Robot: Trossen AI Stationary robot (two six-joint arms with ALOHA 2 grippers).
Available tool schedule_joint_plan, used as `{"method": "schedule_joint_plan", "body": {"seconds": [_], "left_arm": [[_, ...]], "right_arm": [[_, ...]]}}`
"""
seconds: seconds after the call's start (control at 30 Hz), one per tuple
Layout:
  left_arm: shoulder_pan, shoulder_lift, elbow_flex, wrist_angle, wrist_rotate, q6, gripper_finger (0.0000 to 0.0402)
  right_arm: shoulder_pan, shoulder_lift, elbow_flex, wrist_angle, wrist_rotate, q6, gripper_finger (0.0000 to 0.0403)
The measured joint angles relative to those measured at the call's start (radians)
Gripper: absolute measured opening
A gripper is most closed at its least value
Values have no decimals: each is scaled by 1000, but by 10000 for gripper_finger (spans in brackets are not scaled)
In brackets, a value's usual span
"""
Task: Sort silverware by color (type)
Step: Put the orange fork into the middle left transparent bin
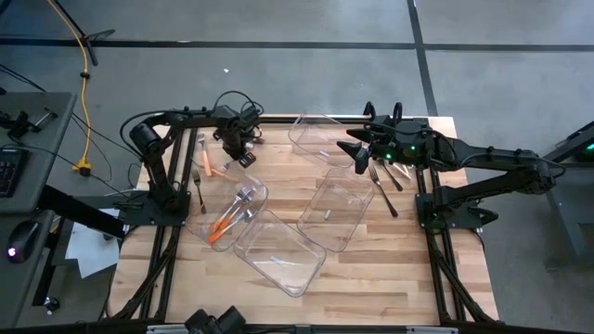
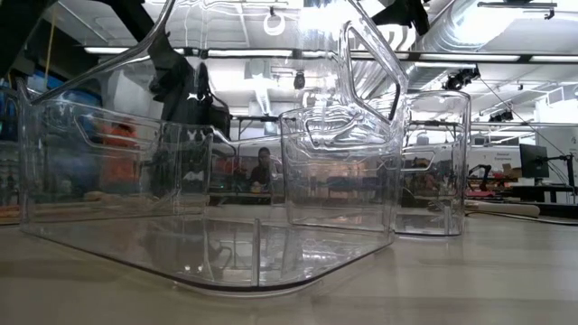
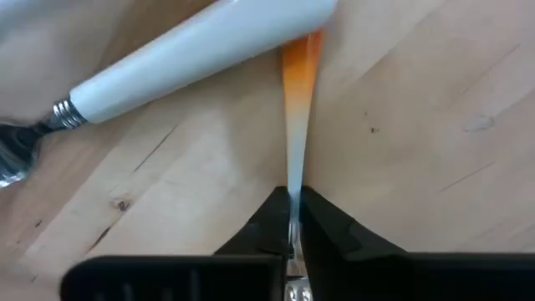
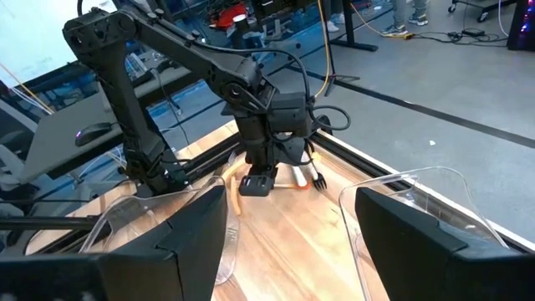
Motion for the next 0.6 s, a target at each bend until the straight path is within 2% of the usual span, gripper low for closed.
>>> {"method": "schedule_joint_plan", "body": {"seconds": [0.3, 0.6], "left_arm": [[-10, 8, 32, -36, 2, 19, 3], [-34, 4, 116, -140, 120, 88, 1]], "right_arm": [[0, 0, 0, -6, 0, -1, 249], [0, 0, 0, -20, 0, -9, 249]]}}
